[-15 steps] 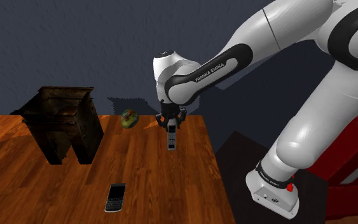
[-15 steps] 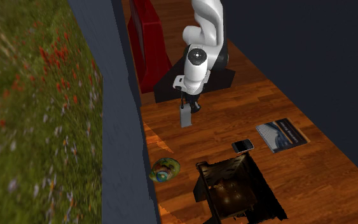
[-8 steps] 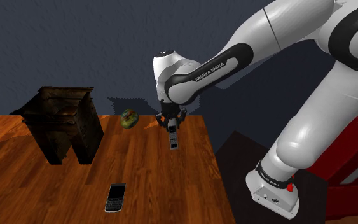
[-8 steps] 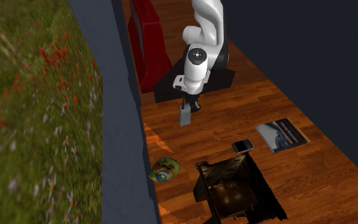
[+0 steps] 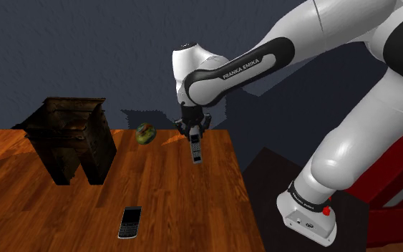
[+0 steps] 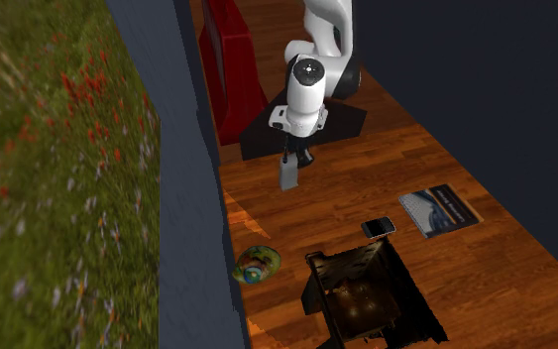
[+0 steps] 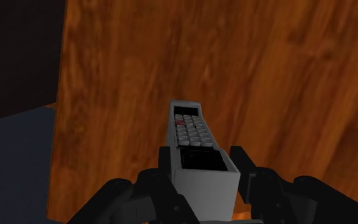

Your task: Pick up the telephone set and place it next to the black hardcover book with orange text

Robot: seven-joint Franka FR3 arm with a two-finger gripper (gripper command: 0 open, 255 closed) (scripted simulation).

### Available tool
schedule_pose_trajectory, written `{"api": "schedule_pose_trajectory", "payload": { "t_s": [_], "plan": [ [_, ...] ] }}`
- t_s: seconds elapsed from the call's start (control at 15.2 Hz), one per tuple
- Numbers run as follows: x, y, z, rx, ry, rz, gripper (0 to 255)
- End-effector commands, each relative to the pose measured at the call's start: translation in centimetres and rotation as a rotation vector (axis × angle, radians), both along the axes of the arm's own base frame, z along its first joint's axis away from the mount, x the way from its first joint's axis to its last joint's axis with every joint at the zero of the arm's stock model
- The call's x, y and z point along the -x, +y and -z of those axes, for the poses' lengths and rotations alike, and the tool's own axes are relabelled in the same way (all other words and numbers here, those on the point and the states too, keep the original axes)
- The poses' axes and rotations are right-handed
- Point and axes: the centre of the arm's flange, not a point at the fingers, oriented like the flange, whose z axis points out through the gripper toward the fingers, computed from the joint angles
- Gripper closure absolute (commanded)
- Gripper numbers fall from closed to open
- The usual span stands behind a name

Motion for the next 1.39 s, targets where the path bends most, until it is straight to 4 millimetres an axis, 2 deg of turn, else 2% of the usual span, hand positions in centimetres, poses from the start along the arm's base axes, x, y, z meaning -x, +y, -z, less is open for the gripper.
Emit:
{"api": "schedule_pose_trajectory", "payload": {
  "t_s": [0.0, 1.32],
  "plan": [
    [0.0, 0.0, -1.2, 0.0, 0.0, 0.0, 255],
    [0.0, 0.0, -11.8, 0.0, 0.0, 0.0, 255]
  ]
}}
